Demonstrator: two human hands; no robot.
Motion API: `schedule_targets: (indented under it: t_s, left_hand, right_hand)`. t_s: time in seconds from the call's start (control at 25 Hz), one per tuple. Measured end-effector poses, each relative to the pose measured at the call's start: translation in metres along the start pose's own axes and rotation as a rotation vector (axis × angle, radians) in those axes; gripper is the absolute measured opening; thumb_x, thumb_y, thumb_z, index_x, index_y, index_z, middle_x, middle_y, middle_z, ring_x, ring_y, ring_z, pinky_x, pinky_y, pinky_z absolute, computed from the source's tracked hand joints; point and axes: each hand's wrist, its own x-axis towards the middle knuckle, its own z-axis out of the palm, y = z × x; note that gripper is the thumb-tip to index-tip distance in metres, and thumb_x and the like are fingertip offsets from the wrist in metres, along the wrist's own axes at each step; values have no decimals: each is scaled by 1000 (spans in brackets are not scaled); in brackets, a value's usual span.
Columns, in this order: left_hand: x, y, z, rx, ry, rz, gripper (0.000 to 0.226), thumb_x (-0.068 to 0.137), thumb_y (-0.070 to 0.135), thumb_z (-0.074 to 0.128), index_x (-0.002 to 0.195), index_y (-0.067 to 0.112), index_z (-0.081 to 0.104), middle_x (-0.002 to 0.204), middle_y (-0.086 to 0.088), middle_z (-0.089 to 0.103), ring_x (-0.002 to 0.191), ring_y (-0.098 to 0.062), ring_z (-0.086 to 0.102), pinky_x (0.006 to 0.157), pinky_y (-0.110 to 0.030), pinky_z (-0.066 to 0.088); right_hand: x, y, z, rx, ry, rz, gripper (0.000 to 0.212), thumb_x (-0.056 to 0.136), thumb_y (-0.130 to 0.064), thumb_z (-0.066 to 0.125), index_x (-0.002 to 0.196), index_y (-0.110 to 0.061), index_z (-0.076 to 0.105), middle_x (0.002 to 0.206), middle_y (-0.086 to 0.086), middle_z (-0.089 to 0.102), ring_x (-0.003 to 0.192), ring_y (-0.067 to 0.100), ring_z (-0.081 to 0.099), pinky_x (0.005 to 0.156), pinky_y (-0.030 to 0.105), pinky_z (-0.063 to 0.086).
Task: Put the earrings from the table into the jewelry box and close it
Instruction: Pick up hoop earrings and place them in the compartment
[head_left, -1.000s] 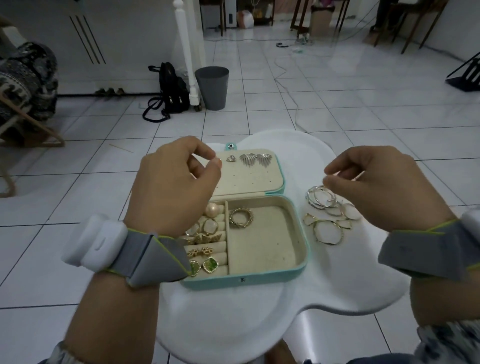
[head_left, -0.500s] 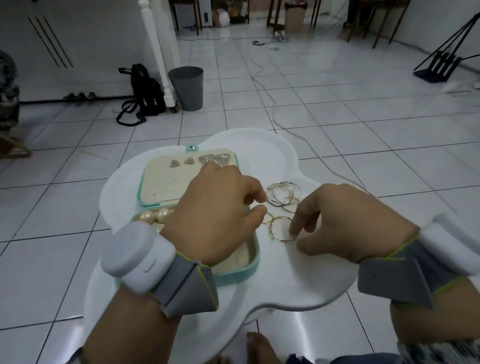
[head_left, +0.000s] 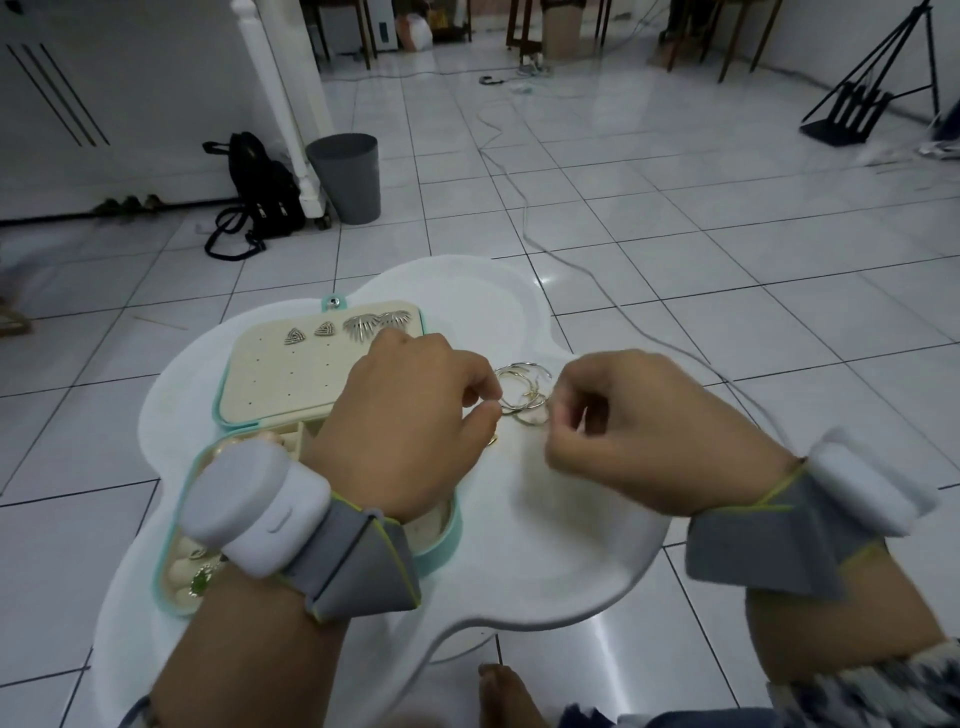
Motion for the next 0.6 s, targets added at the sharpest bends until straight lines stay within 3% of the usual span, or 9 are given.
schedule_targets:
  t_s: [0.12,0.24,0.4,0.6]
  left_hand:
    - [4,10,4,7,-8,-6,20,89,32,51,101,34,66,95,9,63,103,-24,47,94,-39,38]
    - [7,23,10,26,-21,-19,21,91,30,50,105,35,65,101,7,61,105,-23,43,94,-35,38]
    - [10,35,18,106,-42,-18,22,94,30,48,109,36,62,107,6,58,108,-24,41,89,-32,38]
    - [12,32,19,268,-61,-144,26,92,26,45,115,28,59,113,1,54,110,-29,38,85,-32,33]
  right_hand:
    - [5,19,-15,267,215,92,7,72,-25,61,67,-19,63,55,-9,61,47,1,50,49,14,42]
    - [9,28,-19,543,349,120,11,79,-11,61,73,-19,66,63,-2,70,53,5,56,54,21,51]
    - [12,35,-18,679,398,141,12,83,-4,61,79,-13,67,67,2,71,56,13,62,61,28,57]
    - [13,38,-17,704,399,161,11,83,-4,61,79,-12,67,69,4,71,56,15,64,71,38,60]
